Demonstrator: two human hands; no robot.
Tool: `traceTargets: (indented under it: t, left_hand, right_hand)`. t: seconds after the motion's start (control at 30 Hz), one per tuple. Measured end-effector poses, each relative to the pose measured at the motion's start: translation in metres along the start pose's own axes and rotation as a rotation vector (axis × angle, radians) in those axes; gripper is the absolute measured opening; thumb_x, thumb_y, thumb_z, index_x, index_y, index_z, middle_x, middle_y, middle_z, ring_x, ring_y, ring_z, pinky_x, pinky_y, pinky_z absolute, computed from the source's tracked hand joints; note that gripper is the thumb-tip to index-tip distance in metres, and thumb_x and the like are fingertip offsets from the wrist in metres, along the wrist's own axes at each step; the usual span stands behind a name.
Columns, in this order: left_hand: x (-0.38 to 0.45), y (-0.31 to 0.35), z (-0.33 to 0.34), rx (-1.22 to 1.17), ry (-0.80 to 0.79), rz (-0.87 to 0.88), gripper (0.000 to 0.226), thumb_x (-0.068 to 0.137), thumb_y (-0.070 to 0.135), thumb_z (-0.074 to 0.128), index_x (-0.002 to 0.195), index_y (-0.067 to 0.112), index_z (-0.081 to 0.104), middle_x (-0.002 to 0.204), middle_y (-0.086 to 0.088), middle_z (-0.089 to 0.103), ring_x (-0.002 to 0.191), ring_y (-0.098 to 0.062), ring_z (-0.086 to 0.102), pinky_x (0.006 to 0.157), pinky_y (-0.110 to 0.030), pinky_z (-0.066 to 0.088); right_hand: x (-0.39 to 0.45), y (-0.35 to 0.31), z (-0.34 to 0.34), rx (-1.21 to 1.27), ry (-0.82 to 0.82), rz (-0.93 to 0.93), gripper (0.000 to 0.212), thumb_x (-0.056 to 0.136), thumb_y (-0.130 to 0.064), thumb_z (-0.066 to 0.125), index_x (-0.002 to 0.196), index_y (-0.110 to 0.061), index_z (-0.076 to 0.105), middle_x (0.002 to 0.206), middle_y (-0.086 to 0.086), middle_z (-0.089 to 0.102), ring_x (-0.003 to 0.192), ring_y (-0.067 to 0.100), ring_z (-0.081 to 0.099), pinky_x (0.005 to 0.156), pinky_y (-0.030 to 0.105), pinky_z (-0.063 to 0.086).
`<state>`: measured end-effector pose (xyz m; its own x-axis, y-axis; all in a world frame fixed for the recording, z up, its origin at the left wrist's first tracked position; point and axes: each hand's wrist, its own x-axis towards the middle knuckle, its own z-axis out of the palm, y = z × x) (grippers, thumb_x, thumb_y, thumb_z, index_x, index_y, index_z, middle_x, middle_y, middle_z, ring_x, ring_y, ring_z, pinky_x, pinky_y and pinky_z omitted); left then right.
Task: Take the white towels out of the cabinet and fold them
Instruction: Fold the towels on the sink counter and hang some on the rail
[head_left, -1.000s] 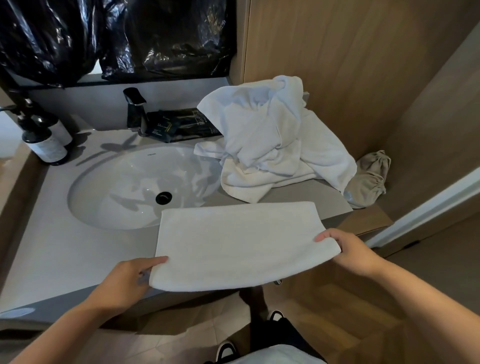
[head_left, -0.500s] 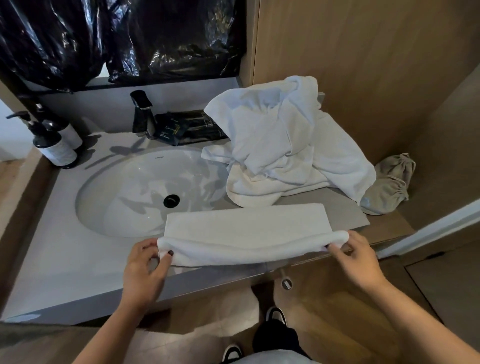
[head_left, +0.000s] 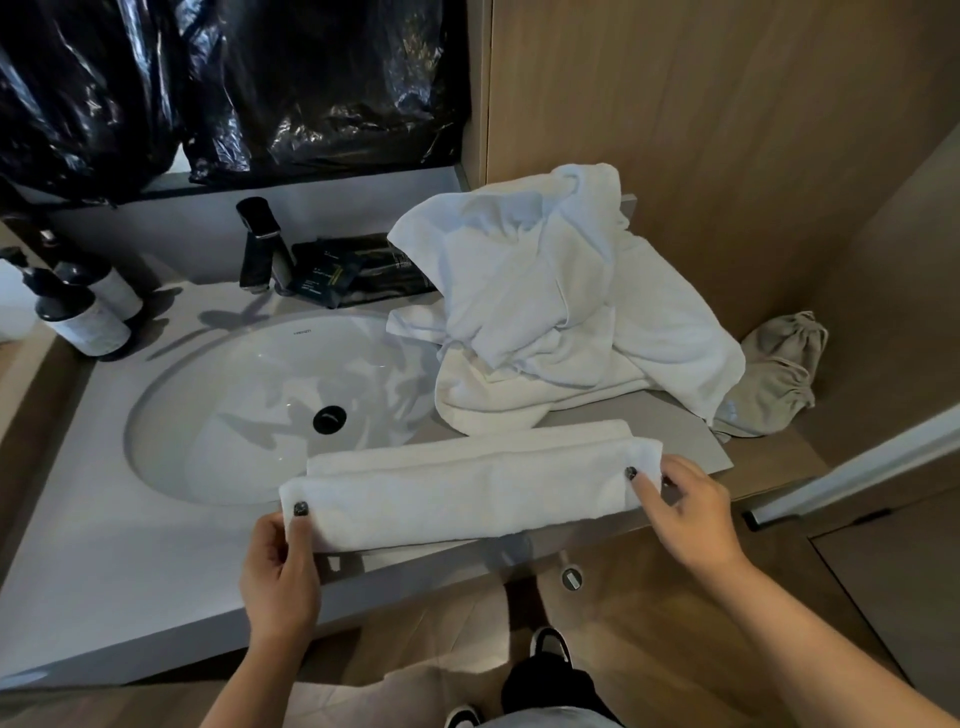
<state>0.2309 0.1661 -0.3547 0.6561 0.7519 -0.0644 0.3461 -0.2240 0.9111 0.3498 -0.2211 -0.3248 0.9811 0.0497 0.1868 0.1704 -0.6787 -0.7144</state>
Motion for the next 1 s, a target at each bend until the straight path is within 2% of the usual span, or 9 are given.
traceTargets:
  t: [0.1, 0.17, 0.27, 0.4, 0.53, 0.67, 0.8, 0.93, 1.0]
  left_hand:
    - [0.001, -0.003, -0.001, 0.075, -0.013, 0.029, 0.017, 0.098, 0.050, 0.048, 0.084, 0.043, 0.054, 0.076, -0.004, 0.060, 0.068, -0.024, 0.057, 0.060, -0.037, 0.046]
    - [0.003, -0.002, 0.000, 0.083, -0.005, 0.011, 0.018, 0.097, 0.054, 0.047, 0.083, 0.045, 0.054, 0.077, -0.003, 0.061, 0.069, -0.023, 0.057, 0.059, -0.037, 0.047]
    - [0.010, 0.002, 0.002, 0.046, 0.025, -0.066, 0.030, 0.098, 0.056, 0.045, 0.081, 0.034, 0.055, 0.079, -0.003, 0.060, 0.069, -0.020, 0.053, 0.059, -0.036, 0.044]
    - [0.020, 0.009, 0.003, -0.005, 0.079, -0.159, 0.035, 0.100, 0.052, 0.044, 0.081, 0.024, 0.054, 0.084, -0.004, 0.059, 0.074, -0.021, 0.052, 0.064, -0.038, 0.043]
    - [0.016, 0.015, 0.007, 0.122, 0.079, -0.100, 0.032, 0.100, 0.051, 0.044, 0.080, 0.028, 0.052, 0.079, 0.000, 0.059, 0.073, -0.020, 0.055, 0.066, -0.043, 0.048]
    - [0.007, 0.020, 0.007, 0.288, -0.004, 0.065, 0.038, 0.099, 0.057, 0.038, 0.079, 0.026, 0.049, 0.068, 0.001, 0.059, 0.063, -0.017, 0.057, 0.053, -0.030, 0.041]
    - [-0.004, 0.029, 0.011, 0.398, -0.089, 0.105, 0.045, 0.095, 0.059, 0.034, 0.077, 0.021, 0.049, 0.065, 0.000, 0.059, 0.060, -0.019, 0.058, 0.053, -0.034, 0.046]
    - [-0.024, 0.035, 0.013, 0.481, -0.106, 0.415, 0.023, 0.096, 0.021, 0.059, 0.078, 0.012, 0.048, 0.065, 0.001, 0.048, 0.056, -0.019, 0.045, 0.052, -0.031, 0.034]
    - [-0.031, 0.037, 0.014, 0.478, -0.143, 0.434, 0.016, 0.091, 0.010, 0.064, 0.087, 0.010, 0.049, 0.072, -0.001, 0.049, 0.063, -0.021, 0.046, 0.058, -0.034, 0.036]
  right_hand:
    - [-0.005, 0.006, -0.006, -0.097, -0.101, -0.157, 0.027, 0.090, -0.022, 0.064, 0.113, -0.008, 0.070, 0.115, -0.002, 0.066, 0.109, 0.010, 0.059, 0.096, 0.016, 0.043]
    - [-0.004, 0.009, -0.009, -0.173, -0.176, -0.300, 0.033, 0.089, -0.016, 0.065, 0.120, -0.004, 0.066, 0.124, 0.004, 0.063, 0.119, 0.015, 0.055, 0.104, 0.024, 0.039]
    - [-0.001, 0.008, -0.006, -0.191, -0.229, -0.322, 0.026, 0.095, -0.016, 0.058, 0.116, -0.004, 0.065, 0.105, 0.008, 0.069, 0.096, 0.024, 0.066, 0.084, 0.028, 0.050]
    - [0.006, 0.005, 0.007, -0.043, -0.209, -0.007, 0.013, 0.100, -0.029, 0.048, 0.110, -0.024, 0.054, 0.089, 0.000, 0.060, 0.082, 0.019, 0.058, 0.061, 0.028, 0.044]
    - [0.015, 0.007, 0.020, -0.072, -0.142, 0.105, 0.025, 0.099, -0.042, 0.042, 0.108, -0.022, 0.053, 0.088, 0.001, 0.058, 0.086, 0.019, 0.054, 0.061, 0.036, 0.047]
    - [0.033, 0.017, 0.014, -0.172, -0.144, 0.104, 0.018, 0.100, -0.036, 0.045, 0.092, -0.021, 0.051, 0.079, 0.001, 0.056, 0.087, 0.027, 0.052, 0.059, 0.033, 0.039]
    - [0.048, 0.022, 0.003, -0.219, -0.141, 0.072, 0.013, 0.100, -0.028, 0.048, 0.095, -0.017, 0.053, 0.076, 0.001, 0.056, 0.084, 0.031, 0.057, 0.062, 0.040, 0.049]
    - [0.047, 0.025, -0.004, -0.259, -0.127, 0.036, 0.024, 0.097, -0.016, 0.053, 0.120, -0.009, 0.053, 0.075, -0.008, 0.050, 0.068, 0.014, 0.051, 0.052, 0.028, 0.037]
    - [0.047, 0.028, -0.007, -0.221, -0.153, 0.062, 0.025, 0.097, -0.016, 0.053, 0.122, -0.013, 0.051, 0.076, -0.011, 0.050, 0.065, 0.008, 0.048, 0.052, 0.025, 0.033]
